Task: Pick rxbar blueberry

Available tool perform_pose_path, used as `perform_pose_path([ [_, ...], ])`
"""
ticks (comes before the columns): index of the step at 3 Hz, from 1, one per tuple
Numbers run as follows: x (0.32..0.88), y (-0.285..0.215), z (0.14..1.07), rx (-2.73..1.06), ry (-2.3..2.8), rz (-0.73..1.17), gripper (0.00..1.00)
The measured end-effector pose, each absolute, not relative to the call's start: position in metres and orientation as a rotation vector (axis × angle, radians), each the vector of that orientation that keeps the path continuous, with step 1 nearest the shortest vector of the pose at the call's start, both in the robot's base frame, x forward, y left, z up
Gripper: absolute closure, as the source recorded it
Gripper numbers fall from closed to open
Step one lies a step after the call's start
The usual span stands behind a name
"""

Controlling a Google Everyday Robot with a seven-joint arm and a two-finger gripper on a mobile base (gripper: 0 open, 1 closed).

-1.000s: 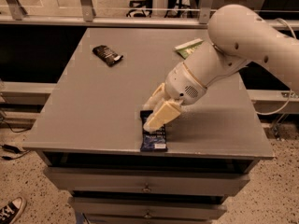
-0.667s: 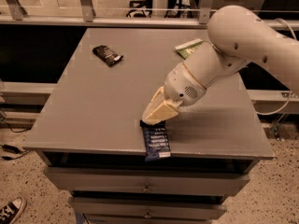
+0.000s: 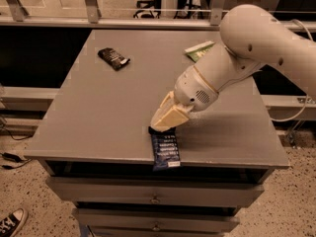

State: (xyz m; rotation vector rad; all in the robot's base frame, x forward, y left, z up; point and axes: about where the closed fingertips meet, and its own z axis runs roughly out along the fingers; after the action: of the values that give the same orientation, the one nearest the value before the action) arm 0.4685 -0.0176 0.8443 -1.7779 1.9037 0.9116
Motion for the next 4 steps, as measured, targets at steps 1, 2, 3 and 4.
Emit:
perform_pose_path([
  [1,0.484,-0.02,0.871,-1.784,1.864,0.842,1.0],
  [2,0.519,-0.026,0.942,-1.764,1.771,0.679,1.0],
  [3,0.537,-0.028,0.985,-1.741,1.716,0.59,1.0],
  [4,0.545,-0.034,1.014,-1.713,1.7,0.531,1.0],
])
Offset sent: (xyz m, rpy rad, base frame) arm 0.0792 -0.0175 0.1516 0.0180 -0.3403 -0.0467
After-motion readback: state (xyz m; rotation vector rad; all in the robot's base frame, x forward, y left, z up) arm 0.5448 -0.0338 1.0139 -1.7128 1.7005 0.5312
